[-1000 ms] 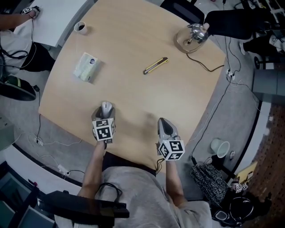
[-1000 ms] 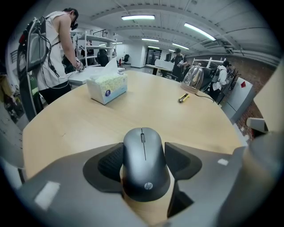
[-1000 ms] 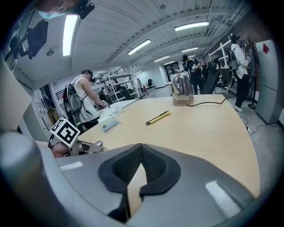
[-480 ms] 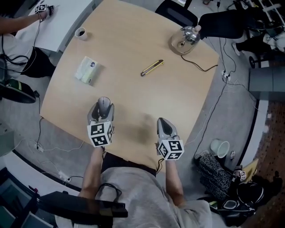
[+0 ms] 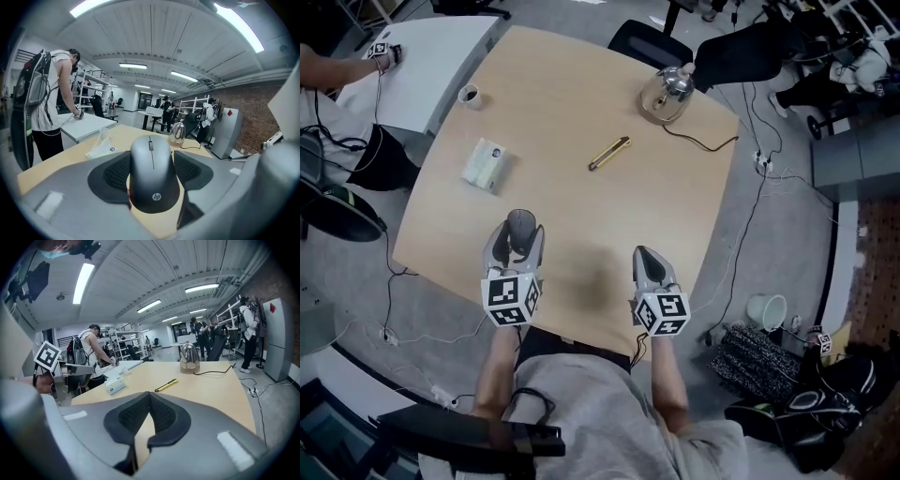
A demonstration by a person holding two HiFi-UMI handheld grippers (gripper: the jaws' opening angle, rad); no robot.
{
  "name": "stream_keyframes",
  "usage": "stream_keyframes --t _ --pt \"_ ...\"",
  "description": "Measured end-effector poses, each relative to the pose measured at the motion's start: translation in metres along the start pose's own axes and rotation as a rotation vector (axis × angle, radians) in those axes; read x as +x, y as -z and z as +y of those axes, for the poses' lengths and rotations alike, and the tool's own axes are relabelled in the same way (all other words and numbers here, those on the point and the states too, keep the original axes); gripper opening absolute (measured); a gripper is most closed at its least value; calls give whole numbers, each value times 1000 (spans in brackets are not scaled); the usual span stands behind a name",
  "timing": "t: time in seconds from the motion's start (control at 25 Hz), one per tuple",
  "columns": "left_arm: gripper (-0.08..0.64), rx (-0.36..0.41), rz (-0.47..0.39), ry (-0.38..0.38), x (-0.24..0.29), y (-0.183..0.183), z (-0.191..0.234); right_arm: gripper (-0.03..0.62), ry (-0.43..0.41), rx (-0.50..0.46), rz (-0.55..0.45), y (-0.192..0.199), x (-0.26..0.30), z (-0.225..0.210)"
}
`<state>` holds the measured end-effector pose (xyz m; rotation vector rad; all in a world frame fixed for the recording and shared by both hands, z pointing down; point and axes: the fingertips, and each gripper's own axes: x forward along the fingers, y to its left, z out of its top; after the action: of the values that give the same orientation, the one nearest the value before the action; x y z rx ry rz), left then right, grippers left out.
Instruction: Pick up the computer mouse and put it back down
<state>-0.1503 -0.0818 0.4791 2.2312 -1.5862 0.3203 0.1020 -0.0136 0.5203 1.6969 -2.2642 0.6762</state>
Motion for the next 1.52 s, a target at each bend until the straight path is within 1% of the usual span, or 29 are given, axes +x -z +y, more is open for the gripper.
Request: stream_keyframes --t 0.36,0.76,0.92,1.24,1.52 --pt "313 62 -107 88 -39 -41 -25 6 39 -30 -90 -34 -31 15" --pt "314 117 -184 164 -69 -66 -47 6 103 -15 -169 -48 -67 17" --pt "314 129 -195 190 -71 -70 -58 6 116 -12 -178 -51 -76 15" --pt "313 169 -190 212 -70 -63 -67 6 137 2 -189 -48 -82 14" --pt "313 156 -189 236 -69 -65 -73 6 149 7 -190 -48 -86 11"
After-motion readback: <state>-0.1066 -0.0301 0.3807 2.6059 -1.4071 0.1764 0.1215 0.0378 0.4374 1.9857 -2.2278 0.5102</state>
